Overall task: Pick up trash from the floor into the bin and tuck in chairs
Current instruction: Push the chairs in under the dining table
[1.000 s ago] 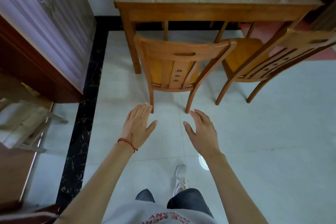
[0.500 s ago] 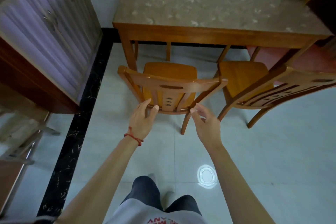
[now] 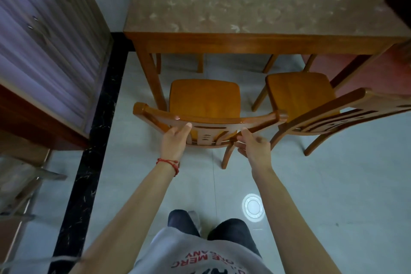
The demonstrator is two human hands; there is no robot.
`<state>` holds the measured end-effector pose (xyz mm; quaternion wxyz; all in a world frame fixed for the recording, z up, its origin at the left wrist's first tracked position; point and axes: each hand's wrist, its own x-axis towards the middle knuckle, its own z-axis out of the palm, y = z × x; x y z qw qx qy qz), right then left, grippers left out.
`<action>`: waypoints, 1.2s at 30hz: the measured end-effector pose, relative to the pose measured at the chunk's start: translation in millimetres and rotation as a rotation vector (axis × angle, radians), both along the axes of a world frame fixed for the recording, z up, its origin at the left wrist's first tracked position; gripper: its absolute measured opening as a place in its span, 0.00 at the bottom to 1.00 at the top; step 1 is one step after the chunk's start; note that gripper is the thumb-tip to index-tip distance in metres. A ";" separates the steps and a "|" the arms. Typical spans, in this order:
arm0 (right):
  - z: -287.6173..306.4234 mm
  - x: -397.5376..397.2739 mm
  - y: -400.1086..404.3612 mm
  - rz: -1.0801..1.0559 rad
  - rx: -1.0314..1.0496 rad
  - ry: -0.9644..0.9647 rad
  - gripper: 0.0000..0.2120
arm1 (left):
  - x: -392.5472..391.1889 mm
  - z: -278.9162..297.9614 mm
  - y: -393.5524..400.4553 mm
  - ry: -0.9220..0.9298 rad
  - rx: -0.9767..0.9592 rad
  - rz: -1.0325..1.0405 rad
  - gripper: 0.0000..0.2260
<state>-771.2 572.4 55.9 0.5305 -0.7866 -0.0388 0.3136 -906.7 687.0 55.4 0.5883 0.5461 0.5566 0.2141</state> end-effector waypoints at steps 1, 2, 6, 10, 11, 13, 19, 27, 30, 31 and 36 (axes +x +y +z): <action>-0.5 1.9 3.5 -0.010 -0.006 0.002 0.12 | 2.9 0.1 2.5 -0.005 -0.004 0.012 0.06; -1.4 4.4 7.3 -0.019 -0.009 0.003 0.13 | 6.1 0.7 4.9 -0.004 -0.006 0.027 0.06; -4.0 14.2 22.5 -0.041 -0.013 -0.022 0.12 | 17.6 0.1 12.4 0.016 -0.014 0.103 0.09; -9.2 17.2 31.2 -0.042 -0.026 -0.098 0.12 | 25.7 -5.2 16.2 0.076 0.007 0.100 0.13; -10.2 17.9 32.7 -0.043 -0.031 -0.108 0.12 | 27.6 -6.1 17.3 0.084 0.008 0.112 0.13; -12.9 18.5 34.2 -0.044 -0.042 -0.122 0.13 | 30.3 -7.6 19.0 0.085 0.007 0.145 0.13; -16.6 16.5 34.7 -0.050 -0.048 -0.155 0.18 | 32.5 -13.0 17.0 0.075 0.042 0.183 0.14; -11.6 34.4 46.8 -0.109 -0.075 -0.178 0.15 | 51.4 -6.6 20.6 0.015 0.042 0.229 0.11; -10.4 43.5 52.7 -0.139 -0.079 -0.173 0.15 | 60.3 -5.5 24.2 0.007 0.056 0.226 0.11; -10.0 45.6 54.0 -0.139 -0.079 -0.174 0.15 | 62.1 -5.7 25.5 0.012 0.067 0.223 0.12; -9.7 57.5 63.7 -0.132 -0.045 -0.185 0.17 | 72.2 -7.1 38.1 0.028 0.083 0.208 0.14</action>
